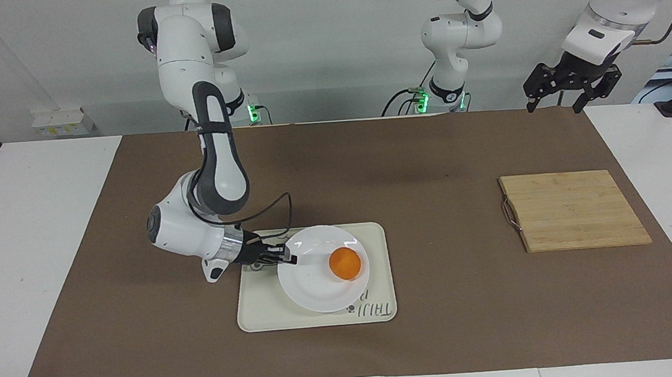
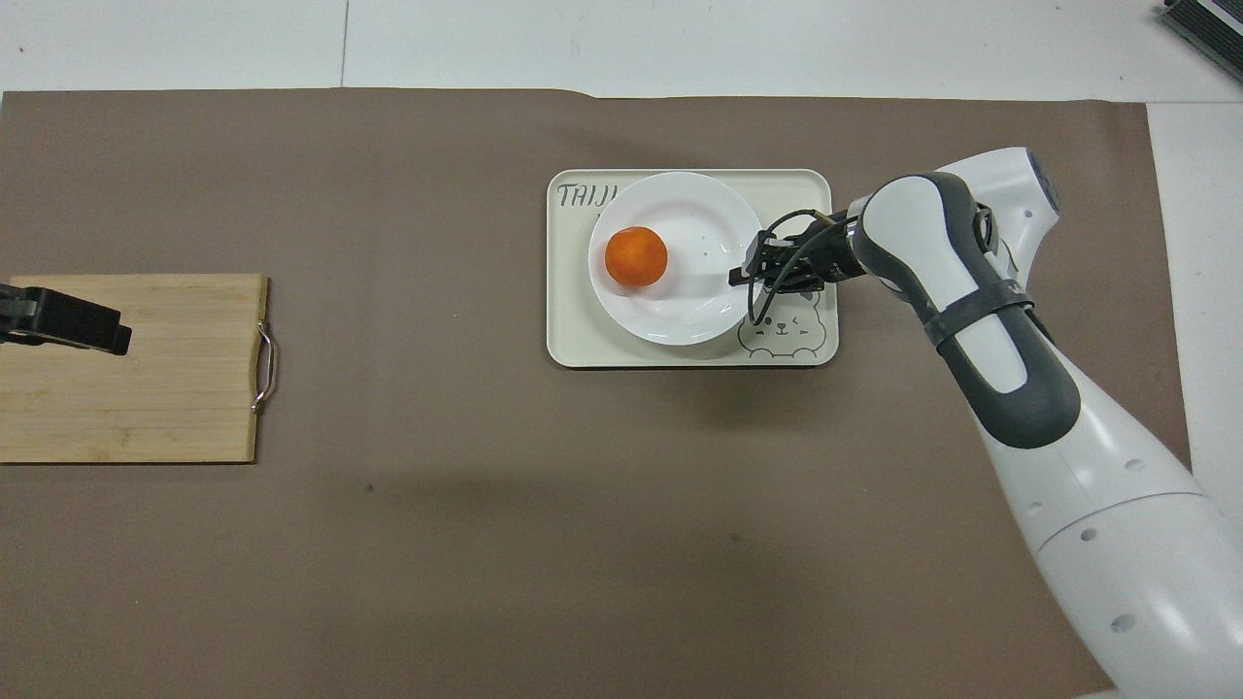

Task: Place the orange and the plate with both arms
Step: 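Open the right gripper and release the plate rim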

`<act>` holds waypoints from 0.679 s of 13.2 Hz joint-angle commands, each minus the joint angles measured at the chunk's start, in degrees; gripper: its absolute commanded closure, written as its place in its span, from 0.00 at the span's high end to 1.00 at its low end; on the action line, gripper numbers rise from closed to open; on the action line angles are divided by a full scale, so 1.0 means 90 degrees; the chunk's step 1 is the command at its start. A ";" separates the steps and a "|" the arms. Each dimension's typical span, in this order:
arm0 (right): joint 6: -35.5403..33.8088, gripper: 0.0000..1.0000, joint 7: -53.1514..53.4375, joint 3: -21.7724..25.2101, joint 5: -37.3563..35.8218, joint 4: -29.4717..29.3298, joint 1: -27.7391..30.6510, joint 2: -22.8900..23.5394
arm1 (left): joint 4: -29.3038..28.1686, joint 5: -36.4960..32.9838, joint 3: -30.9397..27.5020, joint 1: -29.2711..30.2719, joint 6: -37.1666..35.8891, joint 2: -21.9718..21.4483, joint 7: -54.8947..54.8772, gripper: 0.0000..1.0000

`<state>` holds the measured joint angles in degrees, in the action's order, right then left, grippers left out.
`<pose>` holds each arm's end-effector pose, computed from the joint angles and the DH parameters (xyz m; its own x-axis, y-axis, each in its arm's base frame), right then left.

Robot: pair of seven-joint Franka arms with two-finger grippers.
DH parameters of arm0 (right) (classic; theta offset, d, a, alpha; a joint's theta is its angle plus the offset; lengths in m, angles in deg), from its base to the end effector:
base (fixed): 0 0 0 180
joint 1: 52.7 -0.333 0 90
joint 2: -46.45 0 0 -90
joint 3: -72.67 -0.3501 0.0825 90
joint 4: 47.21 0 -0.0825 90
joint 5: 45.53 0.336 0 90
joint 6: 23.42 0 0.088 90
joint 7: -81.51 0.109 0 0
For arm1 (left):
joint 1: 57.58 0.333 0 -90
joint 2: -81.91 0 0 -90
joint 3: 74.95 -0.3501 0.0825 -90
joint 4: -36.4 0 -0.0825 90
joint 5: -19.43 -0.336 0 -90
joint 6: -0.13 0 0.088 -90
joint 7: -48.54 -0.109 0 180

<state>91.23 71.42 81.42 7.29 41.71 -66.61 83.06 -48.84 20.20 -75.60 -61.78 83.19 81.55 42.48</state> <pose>0.6658 0.1304 0.3324 0.9763 -0.1226 -0.1782 -0.2093 -0.7441 -0.6345 0.4910 -0.0320 0.6840 0.9852 -0.1685 -0.0302 -0.1681 -0.9856 0.0167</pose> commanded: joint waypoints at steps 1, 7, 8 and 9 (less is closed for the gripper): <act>0.0005 0.00 -0.0158 -0.0055 -0.0039 -0.0114 0.0032 0.0044 | 0.0028 -0.0096 -0.0015 -0.0031 -0.0108 -0.0048 0.0058 1.00; 0.0679 0.72 -0.0158 -0.0045 -0.0049 0.0228 -0.0037 -0.0005 | 0.0028 -0.0096 -0.0015 -0.0031 -0.0108 -0.0048 0.0058 1.00; 0.0669 0.88 -0.0167 -0.0045 -0.0068 0.0218 -0.0008 -0.0005 | 0.0028 -0.0096 -0.0015 -0.0031 -0.0108 -0.0048 0.0058 1.00; 0.0679 1.00 -0.0167 -0.0025 -0.0078 0.0208 -0.0027 -0.0034 | 0.0028 -0.0096 -0.0015 -0.0021 -0.0108 -0.0048 0.0058 1.00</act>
<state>96.87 70.99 81.47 7.28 43.28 -67.58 83.23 -48.84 20.20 -75.61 -61.78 83.19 81.55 42.48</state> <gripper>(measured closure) 0.529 0.000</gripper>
